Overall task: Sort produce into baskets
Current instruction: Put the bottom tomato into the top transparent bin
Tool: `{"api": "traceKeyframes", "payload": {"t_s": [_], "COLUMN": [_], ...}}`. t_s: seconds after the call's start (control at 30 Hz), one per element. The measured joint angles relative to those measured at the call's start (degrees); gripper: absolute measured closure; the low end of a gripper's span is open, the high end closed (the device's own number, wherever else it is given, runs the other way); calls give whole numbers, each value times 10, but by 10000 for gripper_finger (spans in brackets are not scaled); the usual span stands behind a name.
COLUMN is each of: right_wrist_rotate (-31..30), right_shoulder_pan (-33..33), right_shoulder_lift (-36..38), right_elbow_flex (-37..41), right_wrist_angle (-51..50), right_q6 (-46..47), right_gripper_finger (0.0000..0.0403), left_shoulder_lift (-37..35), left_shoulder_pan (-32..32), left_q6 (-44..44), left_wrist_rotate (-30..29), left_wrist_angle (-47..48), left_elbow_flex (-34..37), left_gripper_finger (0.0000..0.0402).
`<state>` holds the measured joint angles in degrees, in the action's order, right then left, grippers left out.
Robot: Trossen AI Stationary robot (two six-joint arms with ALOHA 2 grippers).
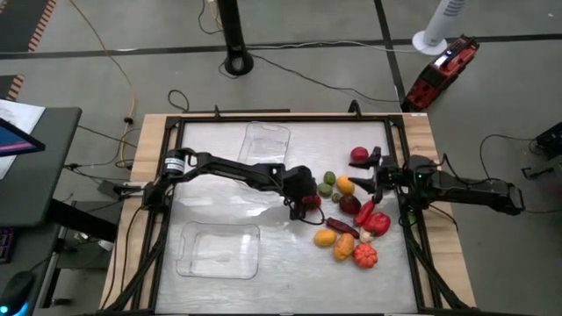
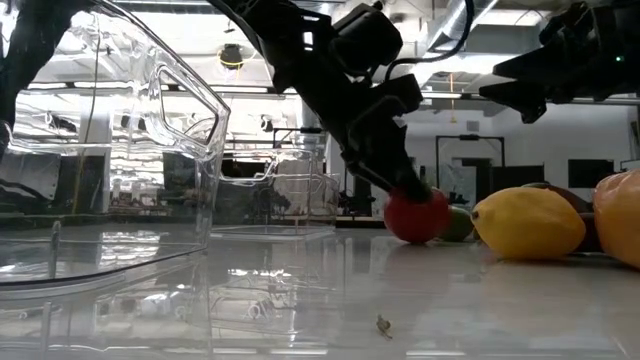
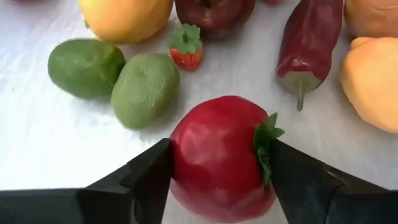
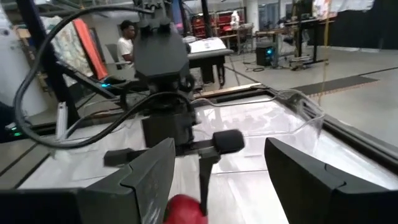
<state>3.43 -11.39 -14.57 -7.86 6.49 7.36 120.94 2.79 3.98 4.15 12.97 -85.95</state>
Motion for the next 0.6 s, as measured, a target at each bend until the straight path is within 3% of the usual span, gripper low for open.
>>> {"api": "traceKeyframes", "payload": {"t_s": [0.3, 0.6], "right_wrist_rotate": [-16, -16], "right_shoulder_pan": [4, 5], "right_shoulder_lift": [-99, -156], "right_elbow_flex": [-47, -53], "right_wrist_angle": [-18, -5], "right_q6": [-8, -3], "right_gripper_finger": [127, 127], "left_shoulder_lift": [-72, -197], "left_shoulder_pan": [5, 12], "left_q6": [29, 38], "left_wrist_rotate": [-19, -182], "left_wrist_angle": [47, 144], "left_elbow_flex": [0, 0], "left_gripper_finger": [190, 191]}}
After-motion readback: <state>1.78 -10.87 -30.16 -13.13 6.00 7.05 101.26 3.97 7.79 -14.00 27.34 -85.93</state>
